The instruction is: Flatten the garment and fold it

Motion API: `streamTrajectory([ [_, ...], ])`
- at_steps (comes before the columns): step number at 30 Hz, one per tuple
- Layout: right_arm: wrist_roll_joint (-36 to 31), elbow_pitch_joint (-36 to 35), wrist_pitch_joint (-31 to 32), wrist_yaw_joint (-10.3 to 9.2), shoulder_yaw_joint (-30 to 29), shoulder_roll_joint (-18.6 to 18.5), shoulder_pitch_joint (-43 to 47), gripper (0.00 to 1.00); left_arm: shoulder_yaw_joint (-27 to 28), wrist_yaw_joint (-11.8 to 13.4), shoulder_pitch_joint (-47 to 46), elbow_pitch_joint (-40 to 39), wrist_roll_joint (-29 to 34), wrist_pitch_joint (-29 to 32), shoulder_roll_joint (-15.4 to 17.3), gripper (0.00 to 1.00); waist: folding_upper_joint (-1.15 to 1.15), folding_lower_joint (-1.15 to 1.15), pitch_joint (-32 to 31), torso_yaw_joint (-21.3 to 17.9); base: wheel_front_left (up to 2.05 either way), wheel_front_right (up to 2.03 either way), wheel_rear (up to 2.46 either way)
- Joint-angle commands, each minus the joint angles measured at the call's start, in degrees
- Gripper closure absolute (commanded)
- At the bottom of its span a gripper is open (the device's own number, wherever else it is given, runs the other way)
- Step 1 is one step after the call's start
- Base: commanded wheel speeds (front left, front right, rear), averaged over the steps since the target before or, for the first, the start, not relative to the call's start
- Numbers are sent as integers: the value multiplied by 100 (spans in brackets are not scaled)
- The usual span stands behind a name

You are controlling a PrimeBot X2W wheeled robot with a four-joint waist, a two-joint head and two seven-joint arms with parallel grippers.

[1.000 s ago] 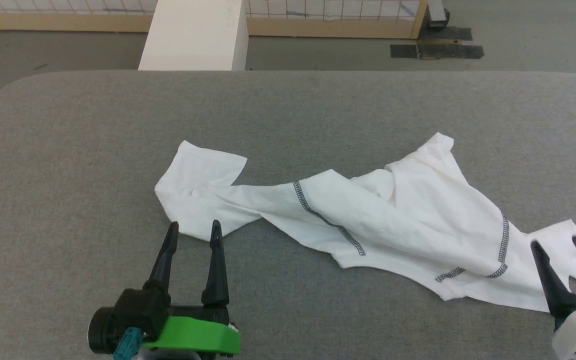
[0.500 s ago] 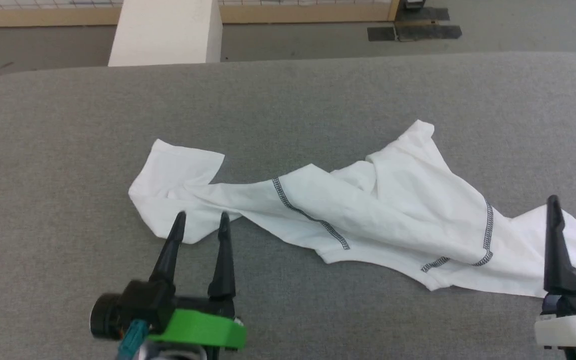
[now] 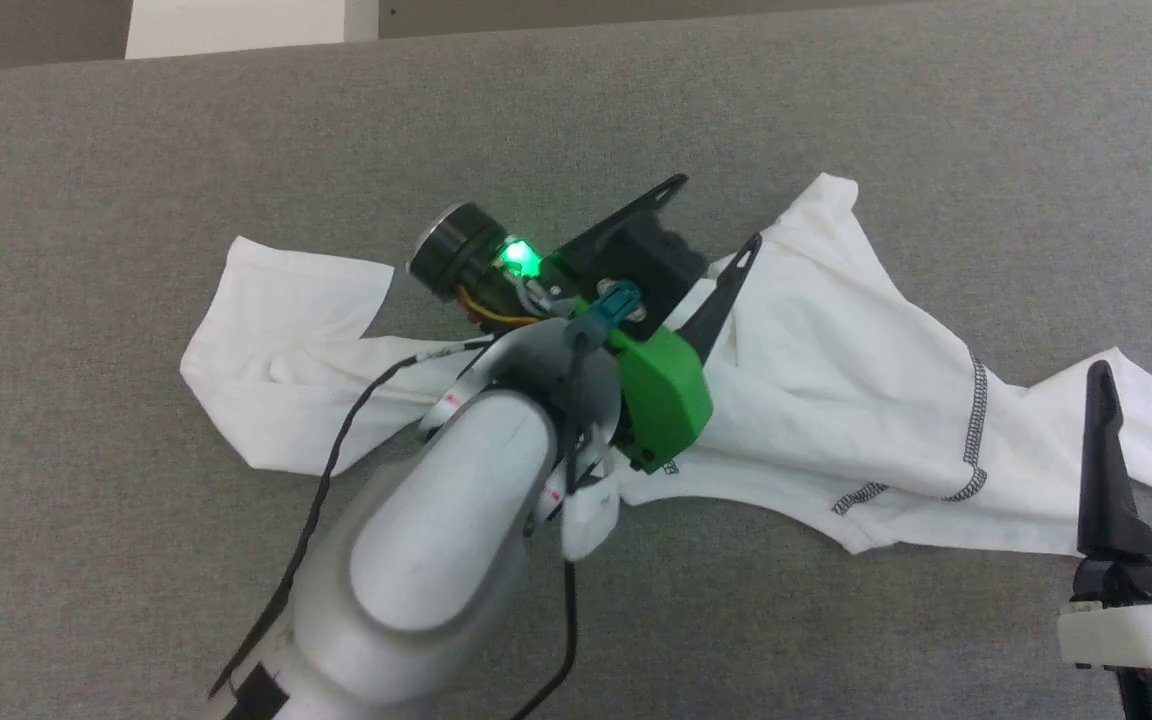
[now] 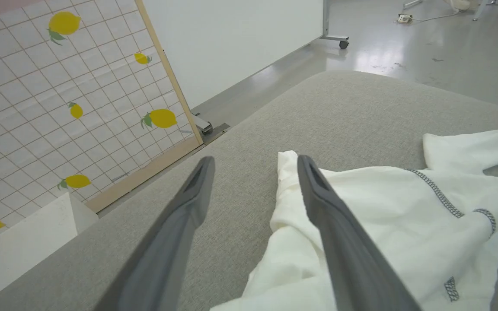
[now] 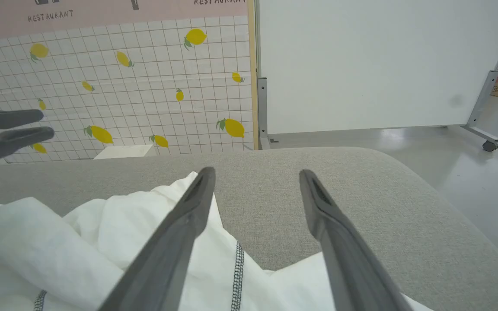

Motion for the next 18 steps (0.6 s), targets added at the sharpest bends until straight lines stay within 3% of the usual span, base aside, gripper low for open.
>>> streamTrajectory([
  [1, -27, -36, 14, -9, 46, 12, -120, 0, -83, -38, -201, 176, -59, 75, -18, 0, 0, 0, 158, -87, 0, 0, 0],
  [13, -22, -173, 163, -9, 279, 12, -309, 0, -951, -136, -1432, 2540, -751, 950, -108, 0, 0, 0, 507, -334, 0, 0, 0],
  [14, -19, -171, 171, -9, 304, 12, -325, 0, -1062, -138, -1478, 2731, -848, 1111, -110, 4, 0, 0, 533, -359, 0, 0, 0],
  [15, -16, -167, 174, -9, 317, 12, -340, 0, -1221, -139, -1518, 2875, -978, 1277, -111, 64, 0, 0, 551, -377, 0, 0, 0],
  [16, -15, -161, 177, -9, 322, 12, -350, 0, -1350, -140, -1537, 2964, -1113, 1413, -112, 100, 0, 0, 562, -391, 0, 0, 0],
  [18, -12, -148, 184, -9, 324, 12, -371, 0, -1634, -141, -1606, 3063, -1390, 1608, -113, 100, 0, 0, 588, -419, 0, 0, 0],
])
